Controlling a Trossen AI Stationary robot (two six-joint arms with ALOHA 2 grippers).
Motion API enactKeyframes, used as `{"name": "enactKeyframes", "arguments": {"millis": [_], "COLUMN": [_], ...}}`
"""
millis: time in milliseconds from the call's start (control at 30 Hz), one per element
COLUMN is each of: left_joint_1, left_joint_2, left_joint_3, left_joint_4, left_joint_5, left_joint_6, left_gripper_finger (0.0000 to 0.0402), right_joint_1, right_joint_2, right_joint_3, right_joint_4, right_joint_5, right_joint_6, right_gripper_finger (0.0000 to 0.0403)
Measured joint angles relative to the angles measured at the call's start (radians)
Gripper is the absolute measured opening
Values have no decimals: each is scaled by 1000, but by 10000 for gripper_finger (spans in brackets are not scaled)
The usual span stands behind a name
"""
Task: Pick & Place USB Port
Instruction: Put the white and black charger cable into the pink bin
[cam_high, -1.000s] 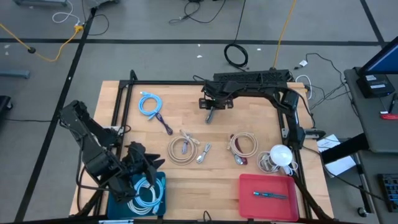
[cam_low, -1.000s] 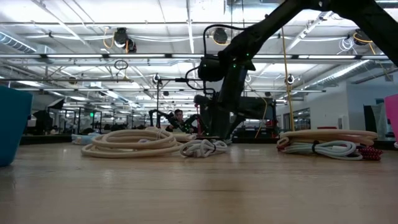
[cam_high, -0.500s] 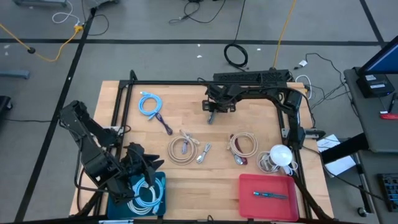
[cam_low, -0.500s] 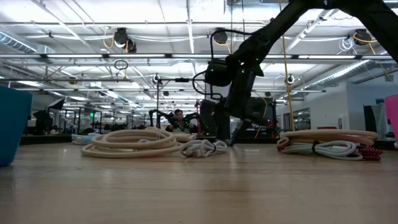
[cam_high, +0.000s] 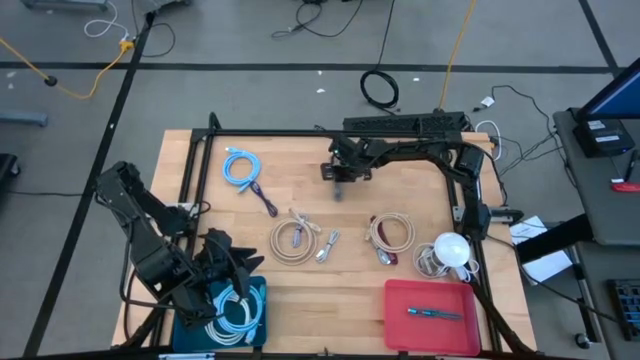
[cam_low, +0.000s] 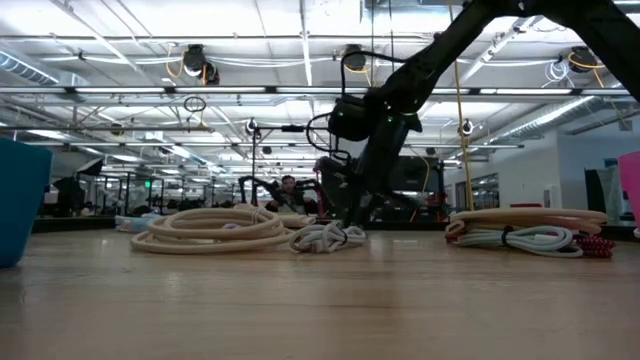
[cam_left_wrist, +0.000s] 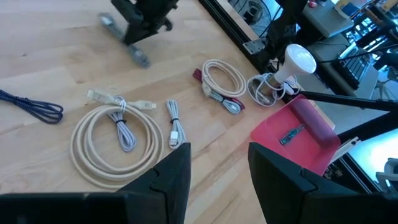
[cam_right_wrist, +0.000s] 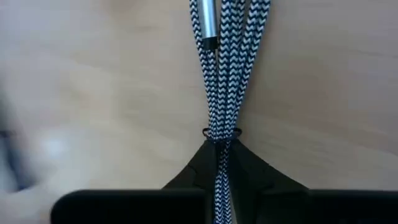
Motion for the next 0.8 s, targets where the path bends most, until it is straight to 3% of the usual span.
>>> {"name": "enactKeyframes", "arguments": {"millis": [200,367,467,600,800], "left_joint_1": [0,0,0,0,3], "left_joint_2": [0,0,0,0,0], "left_joint_3": [0,0,0,0,0], "left_joint_4": [-3,-5,-5,-4,-5], "left_joint_5": [1,4,7,11,11], "left_joint_6": [7,11,11,11,2], "left_gripper_finger": [163,163,163,163,163], "right_joint_1": [49,105,152,219,372], "right_joint_2": [-173,-334,-432,-543,-715], "right_joint_3": [3,1,2,4,4], "right_joint_4": [276,509,687,928,897], "right_joint_5": [-48,-11,65,138,6], "right_joint_6": [30,168,208,60,-337], "right_gripper_finger": [9,9,9,8,8]}}
